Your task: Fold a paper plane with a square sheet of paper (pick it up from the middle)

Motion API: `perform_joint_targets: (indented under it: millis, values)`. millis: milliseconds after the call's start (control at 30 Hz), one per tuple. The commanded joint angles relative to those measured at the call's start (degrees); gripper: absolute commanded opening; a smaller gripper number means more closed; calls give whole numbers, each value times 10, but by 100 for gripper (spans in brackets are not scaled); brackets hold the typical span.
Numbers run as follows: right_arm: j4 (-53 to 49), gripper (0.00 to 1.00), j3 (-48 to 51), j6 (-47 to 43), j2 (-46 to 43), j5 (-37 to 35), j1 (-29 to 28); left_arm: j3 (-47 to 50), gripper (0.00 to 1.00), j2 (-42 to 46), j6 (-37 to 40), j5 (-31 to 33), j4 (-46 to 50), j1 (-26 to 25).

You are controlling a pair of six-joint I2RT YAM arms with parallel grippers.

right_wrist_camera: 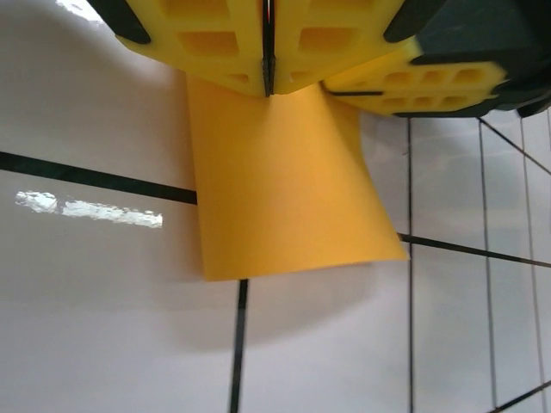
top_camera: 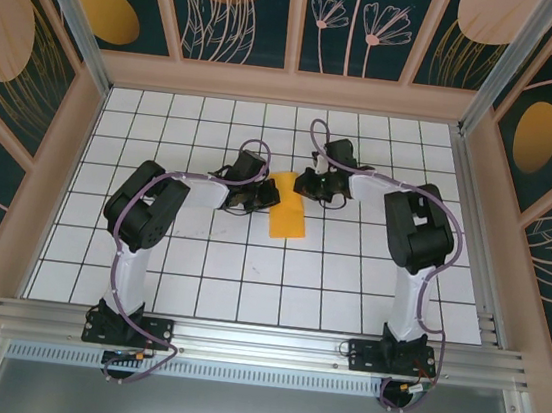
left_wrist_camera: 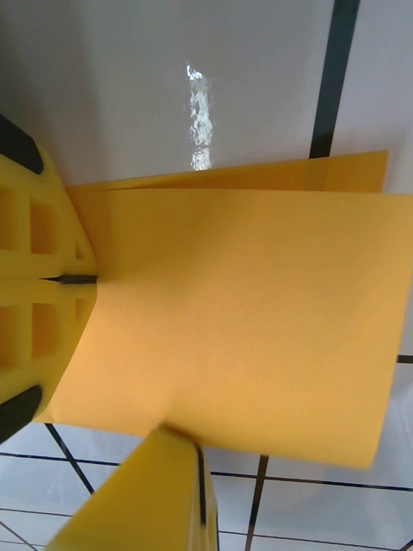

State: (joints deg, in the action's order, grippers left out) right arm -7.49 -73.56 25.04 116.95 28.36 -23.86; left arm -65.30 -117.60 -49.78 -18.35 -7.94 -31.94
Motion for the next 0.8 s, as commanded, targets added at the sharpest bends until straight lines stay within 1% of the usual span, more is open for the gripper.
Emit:
perform_joint_targets:
  millis: [0,267,533,667,767]
  values:
    - [30,10,-13,13,11,7,6,27,6,-70,11,47,95,0]
    - [42,10,-3,17,24,-41,17,29,6,-68,16,47,101,0]
    - [38,10,1,20,39,-43,17,30,6,-68,19,47,105,0]
    - [26,10,-7,19,23,-55,17,29,6,-68,19,47,106,0]
    - [23,10,-12,14,-3,-51,13,29,6,-68,20,47,106,0]
